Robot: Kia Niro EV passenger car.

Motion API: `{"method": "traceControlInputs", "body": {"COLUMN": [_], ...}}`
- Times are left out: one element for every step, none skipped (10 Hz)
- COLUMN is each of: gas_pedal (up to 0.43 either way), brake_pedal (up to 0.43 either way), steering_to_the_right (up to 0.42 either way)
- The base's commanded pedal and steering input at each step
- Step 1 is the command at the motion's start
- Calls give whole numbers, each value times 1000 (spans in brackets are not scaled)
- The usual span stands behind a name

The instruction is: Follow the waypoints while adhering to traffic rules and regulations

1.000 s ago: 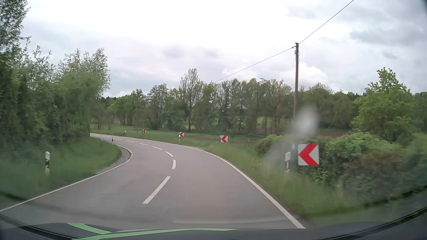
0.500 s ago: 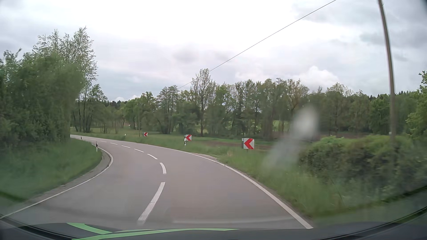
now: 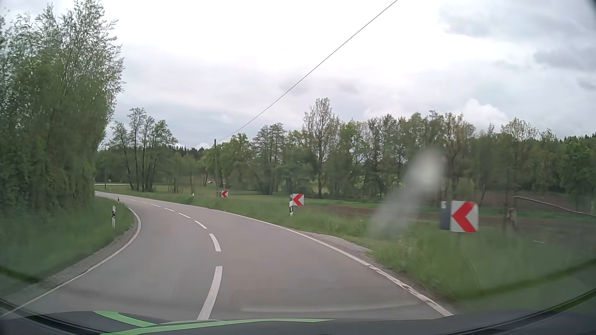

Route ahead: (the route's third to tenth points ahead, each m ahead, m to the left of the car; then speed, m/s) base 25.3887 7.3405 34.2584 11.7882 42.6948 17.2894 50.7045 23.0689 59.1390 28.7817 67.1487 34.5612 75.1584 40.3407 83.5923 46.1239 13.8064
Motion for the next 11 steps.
{"method": "traceControlInputs", "body": {"gas_pedal": [0,0,0,59,67,79,98,130,150,177,189], "brake_pedal": [0,0,0,0,0,0,0,0,0,0,0], "steering_to_the_right": [-90,-94,-96,-100,-103,-105,-105,-106,-106,-105,-103]}}
